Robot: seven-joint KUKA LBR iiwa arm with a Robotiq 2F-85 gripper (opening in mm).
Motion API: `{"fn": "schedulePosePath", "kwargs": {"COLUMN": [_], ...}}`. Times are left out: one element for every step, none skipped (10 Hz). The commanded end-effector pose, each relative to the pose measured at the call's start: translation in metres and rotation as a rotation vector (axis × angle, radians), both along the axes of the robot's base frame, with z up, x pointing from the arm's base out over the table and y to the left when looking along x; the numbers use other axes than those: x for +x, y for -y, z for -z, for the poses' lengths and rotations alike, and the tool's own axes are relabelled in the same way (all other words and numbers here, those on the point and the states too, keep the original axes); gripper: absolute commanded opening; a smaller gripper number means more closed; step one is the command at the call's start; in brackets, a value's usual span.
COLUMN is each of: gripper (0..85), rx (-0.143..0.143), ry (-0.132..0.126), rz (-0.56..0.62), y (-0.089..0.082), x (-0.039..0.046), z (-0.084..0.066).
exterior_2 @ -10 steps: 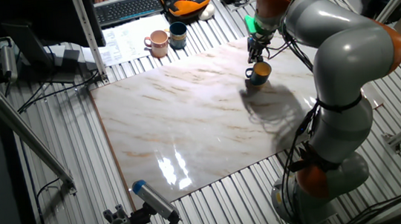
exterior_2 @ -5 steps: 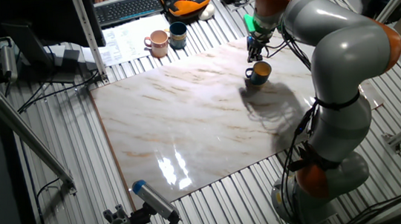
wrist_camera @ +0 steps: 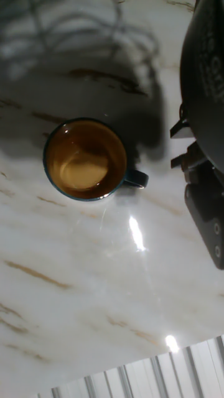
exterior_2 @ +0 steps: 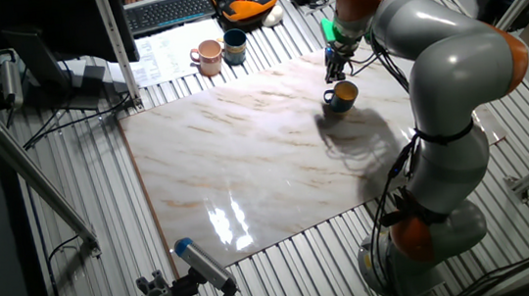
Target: Pick up the cup
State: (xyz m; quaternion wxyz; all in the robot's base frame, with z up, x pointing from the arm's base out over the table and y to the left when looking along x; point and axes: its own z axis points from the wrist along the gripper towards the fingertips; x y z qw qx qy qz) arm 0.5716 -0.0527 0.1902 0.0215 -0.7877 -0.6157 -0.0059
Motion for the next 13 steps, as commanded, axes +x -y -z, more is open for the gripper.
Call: {"fn": "schedulePosePath", "kwargs": {"gripper": [34.0,51.0,51.0,51.0,51.0,51.0,51.0,51.0,51.0,51.0,51.0,51.0,51.0], "rx": [0.001,0.002,0.006,0.011,0.019,0.028,0.041,0.058,0.065,0.060,0.055,0.053,0.049], "ry": [0.000,-0.003,-0.004,-0.005,-0.009,-0.016,-0.031,-0.032,-0.029,-0.048,-0.066,-0.076,-0.092], "rz": [0.008,0.019,0.035,0.064,0.107,0.162,0.228,0.266,0.276,0.283,0.286,0.283,0.283], "y": [0.000,0.000,0.001,0.002,0.003,0.002,0.003,0.003,0.003,0.003,0.004,0.006,0.006], "x": [0.0015,0.0034,0.0057,0.0094,0.0136,0.0176,0.0202,0.0206,0.0216,0.0230,0.0240,0.0244,0.0254], "z": [-0.001,-0.002,-0.002,-0.004,-0.006,-0.009,-0.013,-0.015,-0.012,-0.008,-0.004,0.002,0.005]}}
